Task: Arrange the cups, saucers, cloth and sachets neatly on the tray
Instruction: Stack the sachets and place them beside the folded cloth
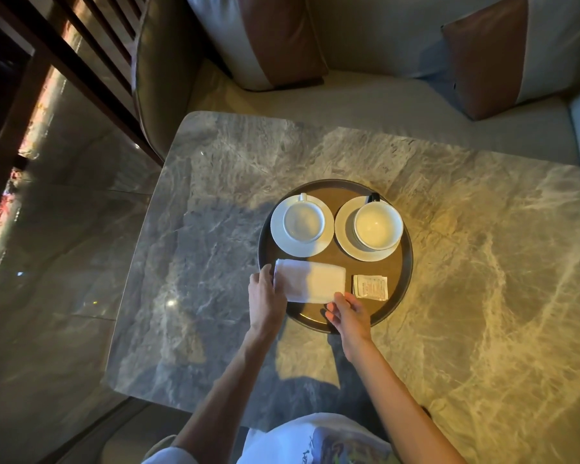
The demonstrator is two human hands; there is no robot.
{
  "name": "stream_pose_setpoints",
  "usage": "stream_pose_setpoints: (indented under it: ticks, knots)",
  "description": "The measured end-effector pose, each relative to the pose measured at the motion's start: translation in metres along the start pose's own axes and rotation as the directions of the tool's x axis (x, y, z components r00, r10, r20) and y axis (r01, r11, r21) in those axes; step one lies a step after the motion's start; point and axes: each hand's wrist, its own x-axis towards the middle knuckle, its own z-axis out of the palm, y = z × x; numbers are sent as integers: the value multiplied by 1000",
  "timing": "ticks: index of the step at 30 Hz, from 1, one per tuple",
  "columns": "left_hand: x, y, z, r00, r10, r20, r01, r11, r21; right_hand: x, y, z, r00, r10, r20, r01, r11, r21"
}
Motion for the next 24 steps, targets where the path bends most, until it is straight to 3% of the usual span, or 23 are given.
stream_pose_setpoints:
  ticks: [3, 4, 6, 8, 9, 10, 11, 13, 14, 16, 19, 22, 24]
  knots:
    - [-11, -4, 1, 976, 218, -14, -205, 937, 282, -6, 6, -9, 967, -257, -1, 242, 914, -324]
    - [-15, -7, 2, 962, 273, 4, -257, 900, 351, -8, 10, -14, 919, -392, 36, 360, 801, -479]
    - [-23, -15, 3, 947, 320, 32, -304, 856, 419, -11, 18, -24, 769, -593, 238, 559, 445, -699]
    - [-32, -22, 5, 936, 341, 91, -343, 818, 462, -13, 25, -30, 671, -583, 459, 603, 68, -795]
    - [-35, -25, 5, 928, 350, 125, -366, 796, 483, -13, 27, -31, 667, -540, 514, 579, -59, -813]
    - [-39, -27, 5, 924, 350, 151, -378, 781, 497, -13, 29, -32, 688, -505, 521, 547, -111, -830]
    - [-41, -27, 5, 926, 340, 163, -375, 782, 498, -13, 29, -33, 717, -492, 494, 524, -87, -847]
    - [-41, -25, 1, 934, 328, 142, -355, 804, 478, -14, 24, -34, 729, -547, 411, 541, 92, -836]
    - [-39, -23, -1, 934, 336, 125, -354, 811, 466, -14, 20, -37, 711, -601, 366, 563, 173, -808]
    - [-33, -19, -7, 917, 383, 111, -389, 800, 456, -10, 5, -45, 636, -716, 288, 592, 213, -777]
    - [-22, -18, -10, 847, 507, 162, -519, 723, 455, -2, -13, -57, 558, -751, 352, 603, 76, -794]
    - [-15, -21, -8, 802, 545, 242, -587, 647, 487, -2, -12, -51, 525, -614, 590, 646, -164, -745]
    - [-12, -25, -4, 782, 566, 260, -611, 618, 495, 0, -2, -43, 542, -518, 661, 655, -232, -719]
